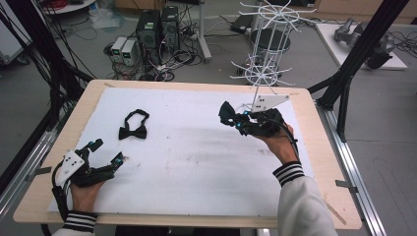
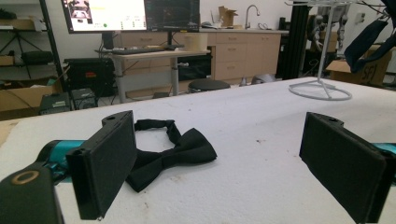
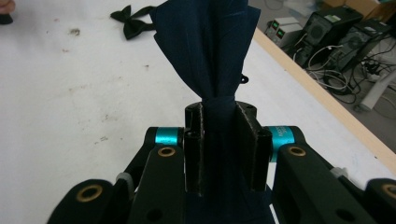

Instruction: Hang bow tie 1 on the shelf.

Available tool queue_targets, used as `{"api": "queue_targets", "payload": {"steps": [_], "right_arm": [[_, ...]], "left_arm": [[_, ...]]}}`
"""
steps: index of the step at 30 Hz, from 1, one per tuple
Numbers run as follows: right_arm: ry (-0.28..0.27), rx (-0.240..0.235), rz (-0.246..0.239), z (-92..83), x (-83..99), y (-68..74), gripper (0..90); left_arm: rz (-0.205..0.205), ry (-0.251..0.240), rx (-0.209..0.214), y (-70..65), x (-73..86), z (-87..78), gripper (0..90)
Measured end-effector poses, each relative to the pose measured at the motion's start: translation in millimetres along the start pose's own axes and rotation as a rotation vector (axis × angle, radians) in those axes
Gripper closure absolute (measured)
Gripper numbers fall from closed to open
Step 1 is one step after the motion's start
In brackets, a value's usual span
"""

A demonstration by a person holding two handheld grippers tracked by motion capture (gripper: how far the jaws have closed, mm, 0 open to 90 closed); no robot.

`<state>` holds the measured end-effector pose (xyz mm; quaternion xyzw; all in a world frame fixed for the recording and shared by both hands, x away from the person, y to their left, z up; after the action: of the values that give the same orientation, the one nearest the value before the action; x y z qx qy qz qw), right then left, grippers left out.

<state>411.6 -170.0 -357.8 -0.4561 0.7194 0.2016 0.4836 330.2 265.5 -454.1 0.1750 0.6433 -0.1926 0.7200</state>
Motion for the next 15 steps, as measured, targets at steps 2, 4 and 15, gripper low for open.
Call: {"api": "queue_targets", "payload": {"steps": [2, 4, 15], "right_arm": [[-0.011, 0.015, 0.002, -4.1, -0.9, -1.9, 74.3], [-0.022, 0.025, 0.003, -7.3, -1.5, -3.8, 74.3], [-0.079, 0.086, 0.025, -27.9, -4.4, -13.0, 74.3]], "left_arm": [[0.000, 0.000, 0.000, 0.0, 0.0, 0.0, 11.4], [0.000, 0.000, 0.000, 0.0, 0.0, 0.0, 11.4], [0.000, 0.000, -0.001, 0.1, 0.0, 0.1, 11.4]]}}
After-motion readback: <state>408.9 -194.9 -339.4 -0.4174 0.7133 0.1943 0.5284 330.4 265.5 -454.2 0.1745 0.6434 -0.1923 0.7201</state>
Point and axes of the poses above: each handheld gripper's, and its own axes: z roughly forward along the jaws, x roughly out of its underside, y roughly to its left, the point moved 7 cm from there along z, roughly forward along the jaws, and after that the axes turned 6 degrees about -y, right-handed, at the moved point
